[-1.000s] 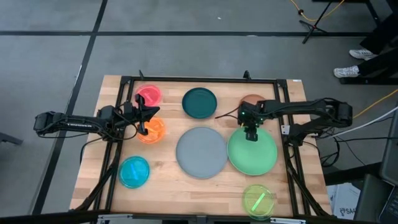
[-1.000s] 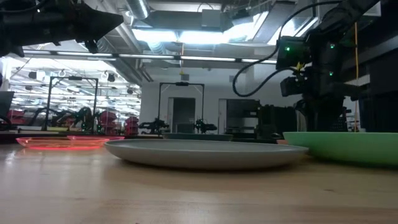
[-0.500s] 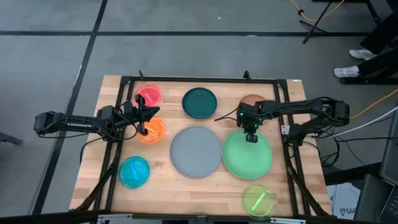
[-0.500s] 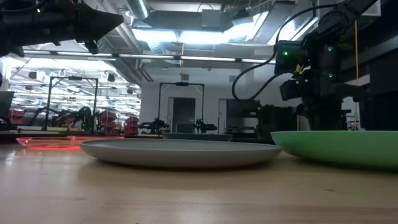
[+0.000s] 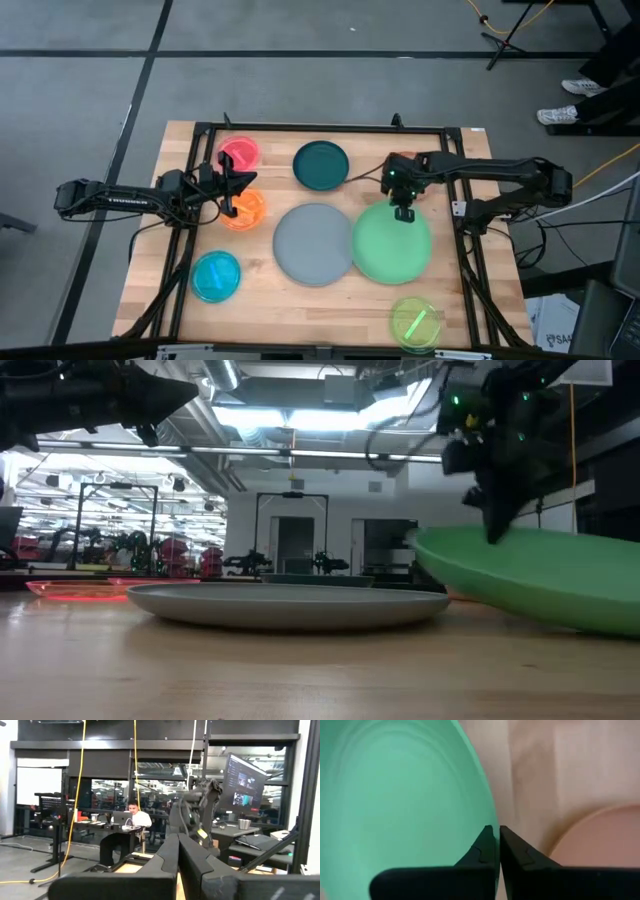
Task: Stack plastic plates
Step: Stack the green plate on top of the gray plate
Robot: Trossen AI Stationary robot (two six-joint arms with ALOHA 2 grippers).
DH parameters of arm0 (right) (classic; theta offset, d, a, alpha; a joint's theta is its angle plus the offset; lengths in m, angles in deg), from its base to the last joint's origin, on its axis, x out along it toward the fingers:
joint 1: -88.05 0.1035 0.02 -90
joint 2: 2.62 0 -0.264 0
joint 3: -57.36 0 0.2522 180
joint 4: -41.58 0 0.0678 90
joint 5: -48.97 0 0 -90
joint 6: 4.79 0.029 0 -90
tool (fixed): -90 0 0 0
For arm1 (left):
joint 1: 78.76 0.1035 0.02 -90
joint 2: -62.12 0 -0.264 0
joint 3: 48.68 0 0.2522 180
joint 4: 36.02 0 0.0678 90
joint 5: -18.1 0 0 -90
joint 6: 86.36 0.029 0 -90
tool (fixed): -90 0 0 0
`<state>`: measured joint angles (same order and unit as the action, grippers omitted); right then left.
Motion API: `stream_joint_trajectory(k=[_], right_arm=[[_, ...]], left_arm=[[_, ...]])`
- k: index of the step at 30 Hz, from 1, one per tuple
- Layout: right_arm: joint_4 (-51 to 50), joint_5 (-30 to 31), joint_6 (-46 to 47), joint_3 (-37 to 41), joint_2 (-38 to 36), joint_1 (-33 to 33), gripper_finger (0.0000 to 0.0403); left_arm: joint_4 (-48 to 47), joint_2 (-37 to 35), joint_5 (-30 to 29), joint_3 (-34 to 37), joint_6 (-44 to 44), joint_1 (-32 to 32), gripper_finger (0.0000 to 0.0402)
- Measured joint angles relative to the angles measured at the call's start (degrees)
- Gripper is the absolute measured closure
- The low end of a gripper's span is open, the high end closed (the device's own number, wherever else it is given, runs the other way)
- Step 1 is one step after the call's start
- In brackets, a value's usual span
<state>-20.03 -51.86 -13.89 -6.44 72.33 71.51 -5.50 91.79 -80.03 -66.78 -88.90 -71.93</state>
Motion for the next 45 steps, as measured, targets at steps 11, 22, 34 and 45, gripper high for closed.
stream_joint_trajectory(k=[11, 22, 34, 45], right_arm=[[7.7, -10.0, 6.3, -2.4, 0.2, 0.0, 0.0402], [29.9, -10.6, 19.5, -0.1, 1.1, 0.0, 0.0400], [48.5, -8.7, 25.4, 1.0, 15.1, 3.4, 0.0400], [52.4, -7.8, 25.4, 0.9, 23.0, 4.2, 0.0400]], left_arm=[[0.3, 0.0, 0.3, 0.0, 0.0, 0.0, 0.0401], [0.5, 0.0, 0.3, 0.0, 0.5, 0.0, 0.0401], [1.8, 0.0, 0.3, 0.0, 2.2, -1.9, 0.0401], [2.2, 0.0, -0.5, 0.0, 3.2, -2.6, 0.0401]])
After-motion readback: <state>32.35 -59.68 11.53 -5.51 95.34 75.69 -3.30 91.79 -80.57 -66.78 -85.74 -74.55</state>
